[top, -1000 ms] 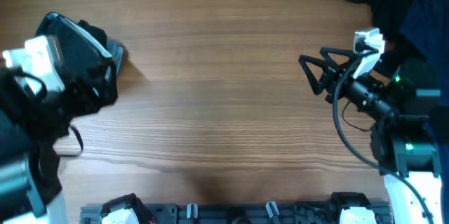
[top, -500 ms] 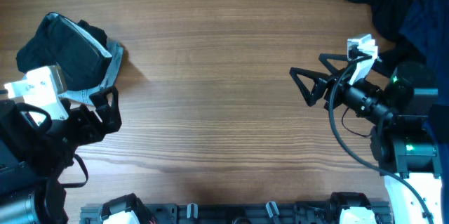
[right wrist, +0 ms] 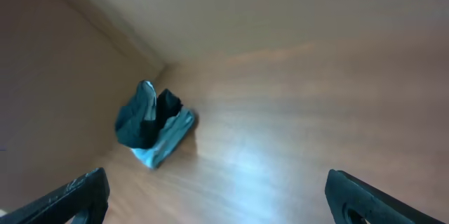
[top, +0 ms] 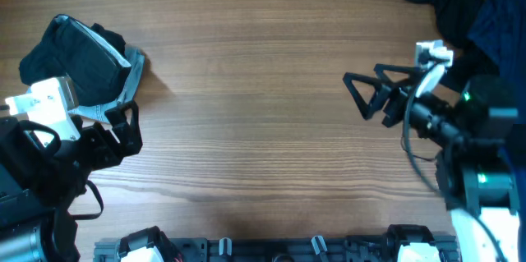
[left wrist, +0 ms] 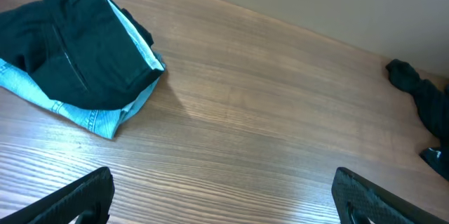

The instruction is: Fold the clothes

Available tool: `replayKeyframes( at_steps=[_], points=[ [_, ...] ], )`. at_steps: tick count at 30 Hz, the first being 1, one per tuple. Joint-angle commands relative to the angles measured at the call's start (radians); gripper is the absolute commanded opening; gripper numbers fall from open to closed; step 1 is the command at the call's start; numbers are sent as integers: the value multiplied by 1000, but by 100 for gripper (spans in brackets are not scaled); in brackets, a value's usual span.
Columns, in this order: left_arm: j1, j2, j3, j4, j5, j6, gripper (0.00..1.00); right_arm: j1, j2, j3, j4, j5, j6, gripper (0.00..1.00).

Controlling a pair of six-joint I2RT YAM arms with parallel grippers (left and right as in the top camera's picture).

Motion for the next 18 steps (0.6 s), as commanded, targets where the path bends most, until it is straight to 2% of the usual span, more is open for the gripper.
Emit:
replayKeyframes(
  at_steps=[1,6,7,10,16,18],
  points=[
    [-6,1,-4,1,-9,16,100,-3,-167,-37,19,48,-196,100],
    [-6,1,-4,1,-9,16,100,-3,-414,-201,21,343,-198,100],
    [-6,1,-4,1,-9,16,100,-3,-523,-315,41,413,-216,100],
    [-6,1,-4,1,-9,16,100,-3,-646,-461,101,401,-278,100],
    [-6,1,-4,1,-9,16,100,-3,-853,-651,143,352,-277,100],
    [-6,1,-4,1,-9,16,100,-3,-851,-710,197,352,-277,100]
  ],
)
